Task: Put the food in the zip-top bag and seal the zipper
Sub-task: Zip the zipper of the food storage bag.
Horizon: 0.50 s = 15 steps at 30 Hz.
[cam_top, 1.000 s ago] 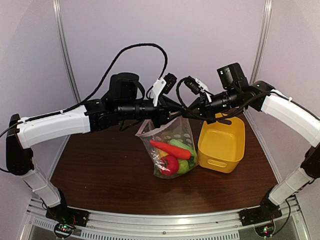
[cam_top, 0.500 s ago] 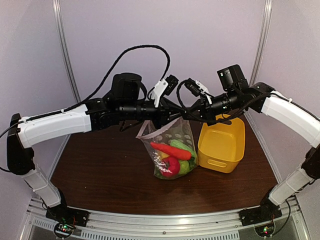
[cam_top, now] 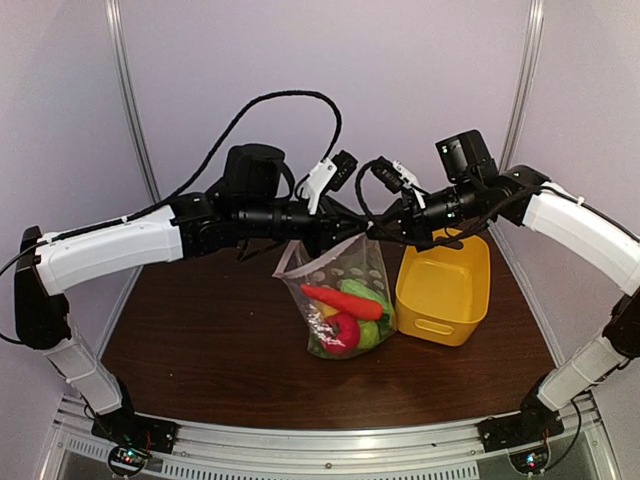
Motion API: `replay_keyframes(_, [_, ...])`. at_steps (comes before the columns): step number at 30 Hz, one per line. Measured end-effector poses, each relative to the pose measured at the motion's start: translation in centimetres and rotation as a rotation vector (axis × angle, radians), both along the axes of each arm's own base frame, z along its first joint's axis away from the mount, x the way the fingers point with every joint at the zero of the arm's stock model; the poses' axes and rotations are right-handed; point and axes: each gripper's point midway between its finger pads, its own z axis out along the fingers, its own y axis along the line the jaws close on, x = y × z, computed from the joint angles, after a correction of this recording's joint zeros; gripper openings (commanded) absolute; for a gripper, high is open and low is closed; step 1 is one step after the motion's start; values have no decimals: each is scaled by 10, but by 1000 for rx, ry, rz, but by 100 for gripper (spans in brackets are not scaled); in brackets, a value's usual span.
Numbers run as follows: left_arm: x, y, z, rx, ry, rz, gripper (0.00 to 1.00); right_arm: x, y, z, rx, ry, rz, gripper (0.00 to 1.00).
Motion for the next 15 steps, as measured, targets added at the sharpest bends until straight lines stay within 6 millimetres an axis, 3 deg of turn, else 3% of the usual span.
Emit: replay_keyframes(15, [7,43,-16,89,48,48,0,10,-20,1,55,-14,26,0])
